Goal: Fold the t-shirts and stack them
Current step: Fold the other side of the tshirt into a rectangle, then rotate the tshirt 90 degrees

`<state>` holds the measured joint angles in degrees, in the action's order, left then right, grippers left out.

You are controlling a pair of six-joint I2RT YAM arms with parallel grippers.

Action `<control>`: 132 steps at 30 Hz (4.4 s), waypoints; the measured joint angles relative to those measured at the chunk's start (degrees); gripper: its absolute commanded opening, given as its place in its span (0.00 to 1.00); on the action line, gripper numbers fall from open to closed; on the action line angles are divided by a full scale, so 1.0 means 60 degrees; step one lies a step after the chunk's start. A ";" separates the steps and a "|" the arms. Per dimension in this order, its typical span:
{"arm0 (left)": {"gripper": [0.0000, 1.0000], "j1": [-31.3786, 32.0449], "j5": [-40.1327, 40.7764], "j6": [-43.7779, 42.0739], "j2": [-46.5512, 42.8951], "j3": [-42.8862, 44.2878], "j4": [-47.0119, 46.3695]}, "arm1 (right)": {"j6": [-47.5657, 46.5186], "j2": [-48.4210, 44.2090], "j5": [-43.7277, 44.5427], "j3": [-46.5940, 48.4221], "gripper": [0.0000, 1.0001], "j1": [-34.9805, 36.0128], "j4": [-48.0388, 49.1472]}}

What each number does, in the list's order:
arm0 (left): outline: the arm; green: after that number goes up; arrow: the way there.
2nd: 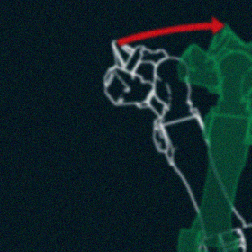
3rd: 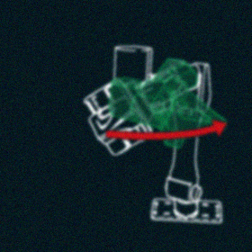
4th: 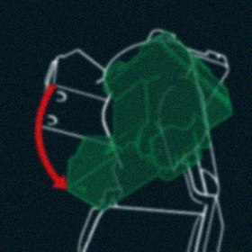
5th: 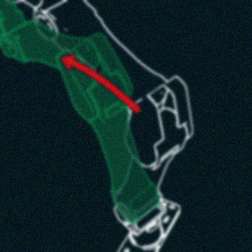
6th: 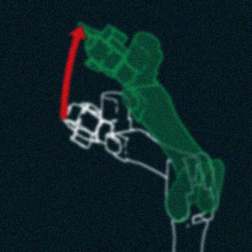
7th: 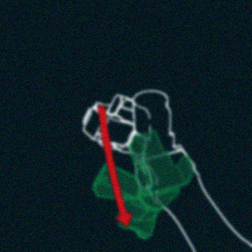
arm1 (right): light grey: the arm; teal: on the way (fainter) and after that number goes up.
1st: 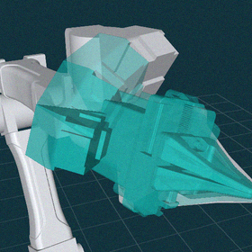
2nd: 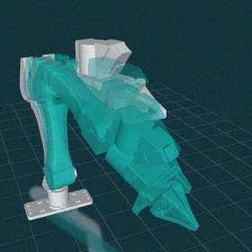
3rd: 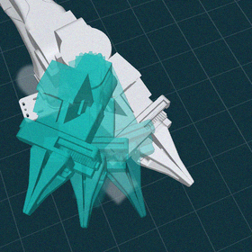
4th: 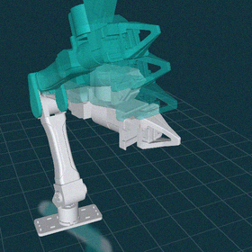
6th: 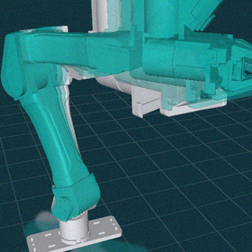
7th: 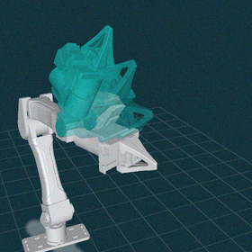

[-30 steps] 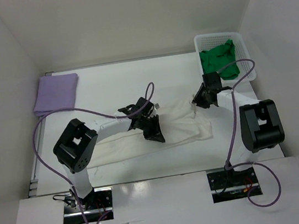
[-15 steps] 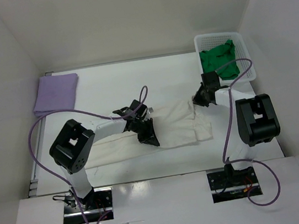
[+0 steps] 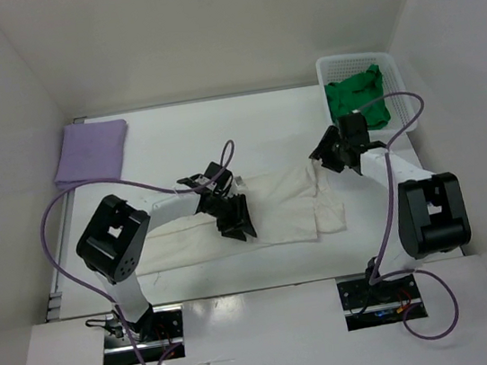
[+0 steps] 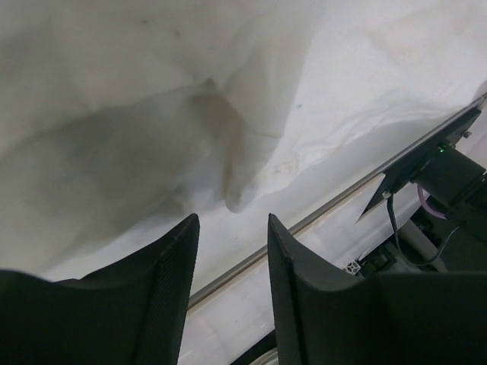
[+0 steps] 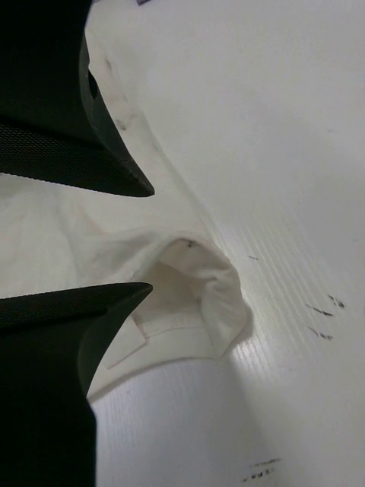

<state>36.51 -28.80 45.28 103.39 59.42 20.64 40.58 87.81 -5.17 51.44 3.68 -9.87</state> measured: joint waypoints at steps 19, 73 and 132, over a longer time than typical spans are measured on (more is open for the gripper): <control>0.44 -0.2619 0.0368 -0.0219 0.1483 0.2506 -0.0991 | -0.0117 0.1534 -0.0627 -0.0055 0.00 -0.0127 0.0426; 0.35 -0.3748 0.0430 -0.0718 -0.4583 0.0455 0.0284 | 0.0729 1.1267 -0.1064 1.5194 0.19 0.3064 -0.3694; 0.56 -0.2801 0.0747 -0.1304 -0.3384 -0.1413 0.0812 | 0.1126 -0.1086 -0.1410 -0.1796 0.67 0.2809 -0.0240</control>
<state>19.70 -24.32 37.45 83.09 50.94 25.52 47.33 81.30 -13.63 40.66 20.53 -11.31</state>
